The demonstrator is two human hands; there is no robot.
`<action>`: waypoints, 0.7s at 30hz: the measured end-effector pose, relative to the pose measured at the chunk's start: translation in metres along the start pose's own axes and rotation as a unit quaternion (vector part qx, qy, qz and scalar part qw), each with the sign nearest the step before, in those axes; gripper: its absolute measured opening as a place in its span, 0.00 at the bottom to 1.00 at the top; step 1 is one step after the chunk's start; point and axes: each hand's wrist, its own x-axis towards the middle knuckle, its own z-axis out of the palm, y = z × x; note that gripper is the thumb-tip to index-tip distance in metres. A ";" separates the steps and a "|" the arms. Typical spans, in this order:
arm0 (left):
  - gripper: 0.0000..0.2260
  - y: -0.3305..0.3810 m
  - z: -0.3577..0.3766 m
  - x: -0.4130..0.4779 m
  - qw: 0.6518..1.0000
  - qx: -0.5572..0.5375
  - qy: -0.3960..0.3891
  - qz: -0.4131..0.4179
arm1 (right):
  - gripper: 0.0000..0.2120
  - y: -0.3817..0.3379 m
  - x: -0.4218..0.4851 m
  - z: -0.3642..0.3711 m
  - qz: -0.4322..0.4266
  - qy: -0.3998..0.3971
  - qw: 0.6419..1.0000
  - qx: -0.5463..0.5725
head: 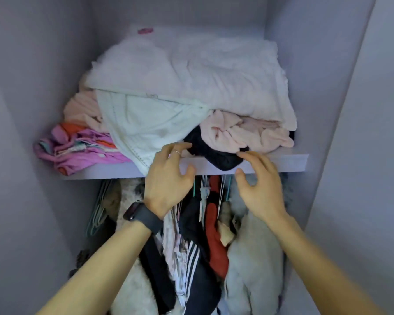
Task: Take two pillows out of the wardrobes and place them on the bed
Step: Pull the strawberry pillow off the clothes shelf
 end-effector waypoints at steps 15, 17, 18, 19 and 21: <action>0.26 0.012 -0.013 0.163 0.965 -0.158 0.077 -0.193 | 0.24 -0.007 0.225 0.003 -0.099 -0.030 0.993 -0.050; 0.27 0.009 -0.005 0.182 0.954 -0.199 0.061 -0.217 | 0.32 0.004 0.247 0.010 -0.095 -0.077 0.985 -0.124; 0.28 0.007 0.001 0.190 0.947 -0.220 0.050 -0.228 | 0.37 0.012 0.257 0.013 -0.081 -0.107 0.976 -0.173; 0.30 0.006 0.007 0.197 0.941 -0.239 0.039 -0.236 | 0.41 0.020 0.266 0.015 -0.062 -0.134 0.963 -0.223; 0.35 0.005 0.023 0.209 0.931 -0.269 0.024 -0.244 | 0.46 0.039 0.280 0.018 -0.031 -0.169 0.938 -0.300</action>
